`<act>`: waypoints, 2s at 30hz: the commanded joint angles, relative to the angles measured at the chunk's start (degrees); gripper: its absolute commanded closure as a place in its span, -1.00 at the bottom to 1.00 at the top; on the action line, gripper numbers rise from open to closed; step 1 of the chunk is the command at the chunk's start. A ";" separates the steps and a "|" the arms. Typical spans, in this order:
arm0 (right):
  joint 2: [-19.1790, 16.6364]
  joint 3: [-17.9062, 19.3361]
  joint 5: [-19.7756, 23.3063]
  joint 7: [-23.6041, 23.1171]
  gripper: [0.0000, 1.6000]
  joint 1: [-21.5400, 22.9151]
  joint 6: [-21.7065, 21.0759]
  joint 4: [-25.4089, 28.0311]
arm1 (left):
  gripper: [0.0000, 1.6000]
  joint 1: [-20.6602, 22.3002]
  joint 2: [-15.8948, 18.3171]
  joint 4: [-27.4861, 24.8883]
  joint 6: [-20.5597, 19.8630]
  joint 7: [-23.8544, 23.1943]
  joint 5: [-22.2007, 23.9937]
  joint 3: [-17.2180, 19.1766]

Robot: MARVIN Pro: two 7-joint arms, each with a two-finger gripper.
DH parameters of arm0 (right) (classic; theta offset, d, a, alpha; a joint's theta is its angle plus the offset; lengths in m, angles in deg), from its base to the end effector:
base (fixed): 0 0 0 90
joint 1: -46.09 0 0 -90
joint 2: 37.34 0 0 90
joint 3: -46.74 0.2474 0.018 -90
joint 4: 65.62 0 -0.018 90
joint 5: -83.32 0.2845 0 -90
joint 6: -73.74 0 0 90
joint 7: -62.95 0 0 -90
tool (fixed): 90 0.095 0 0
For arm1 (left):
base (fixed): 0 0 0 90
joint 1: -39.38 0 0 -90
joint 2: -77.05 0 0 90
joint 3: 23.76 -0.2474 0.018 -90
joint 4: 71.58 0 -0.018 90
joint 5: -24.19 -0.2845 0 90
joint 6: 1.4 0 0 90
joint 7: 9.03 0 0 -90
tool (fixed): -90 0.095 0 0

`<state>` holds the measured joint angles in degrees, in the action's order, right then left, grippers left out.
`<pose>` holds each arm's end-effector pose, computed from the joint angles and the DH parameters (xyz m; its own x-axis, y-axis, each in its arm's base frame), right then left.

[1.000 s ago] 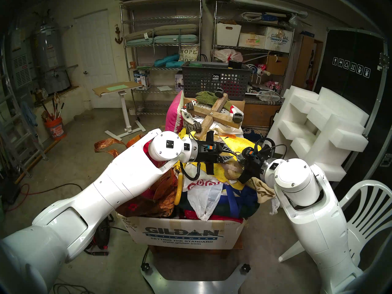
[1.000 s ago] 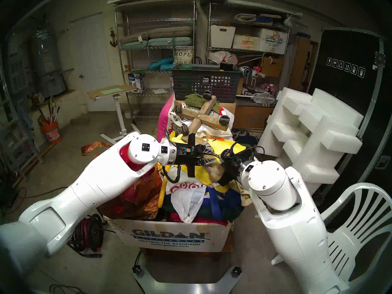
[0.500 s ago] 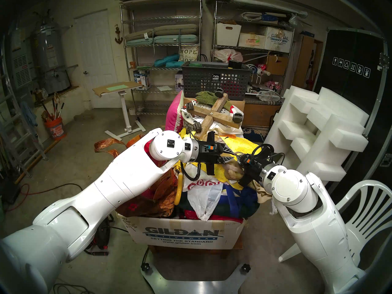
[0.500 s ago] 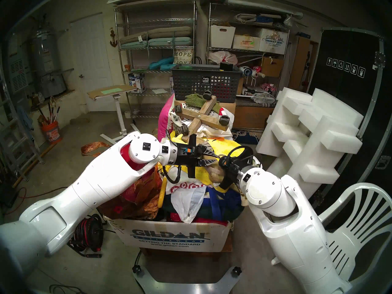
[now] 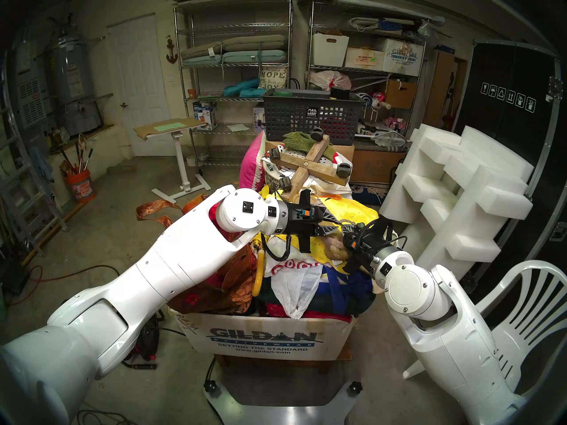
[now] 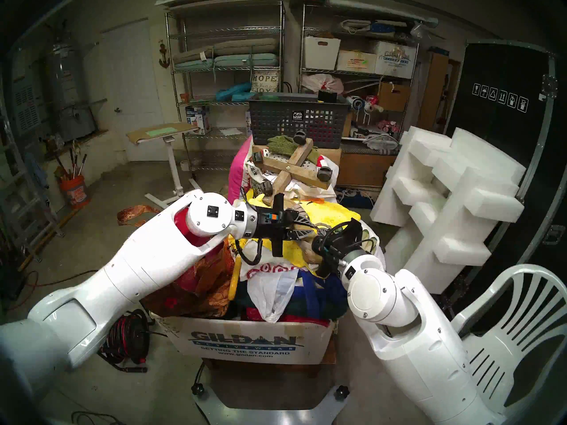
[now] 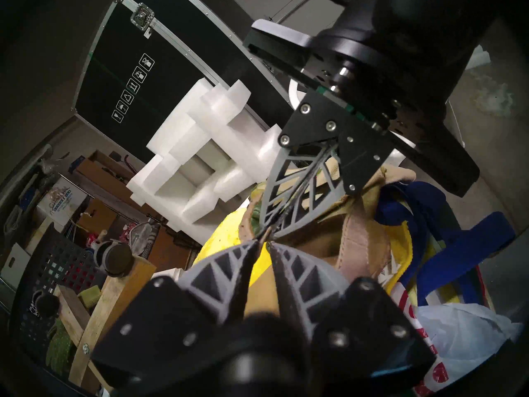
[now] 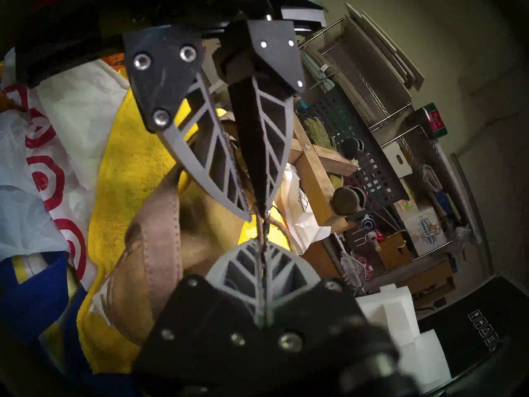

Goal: Unbuckle a shoe

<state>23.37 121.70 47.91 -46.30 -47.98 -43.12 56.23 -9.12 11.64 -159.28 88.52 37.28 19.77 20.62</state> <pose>0.3398 0.0285 -0.1710 -0.0980 0.8542 0.5106 0.3063 -0.4623 0.8322 0.4159 -0.1636 -0.1501 -0.5968 -0.4905 0.6351 -0.7298 0.0027 -0.6837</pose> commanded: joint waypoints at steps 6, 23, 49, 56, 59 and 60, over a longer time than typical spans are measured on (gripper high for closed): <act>0.65 -0.09 -0.68 1.27 1.00 1.16 0.84 1.59 | 0.12 -0.09 0.26 -1.10 0.01 1.21 -1.35 -0.10; 1.07 0.30 -1.37 0.78 1.00 1.30 0.57 0.44 | 0.10 -0.30 2.42 -4.25 -0.26 3.43 -2.46 2.48; 1.45 0.39 -2.53 0.37 1.00 1.31 1.43 0.18 | -0.02 2.97 -0.43 -0.39 2.34 1.71 -2.14 1.08; 1.61 0.54 -2.43 0.11 1.00 1.56 1.59 -0.02 | 0.02 2.86 -0.73 1.22 3.07 -0.56 -1.55 0.26; 1.65 0.60 -2.42 0.06 1.00 1.68 1.65 -0.19 | 0.03 3.00 -0.77 2.03 3.41 -0.74 -1.67 0.33; 1.69 0.66 -2.39 0.09 1.00 1.77 1.74 -0.41 | 0.03 3.17 -0.74 2.57 3.65 -0.59 -2.01 0.43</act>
<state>24.78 122.02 45.25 -46.37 -47.49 -41.88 55.03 -7.37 11.62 -157.58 91.32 36.32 17.98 20.54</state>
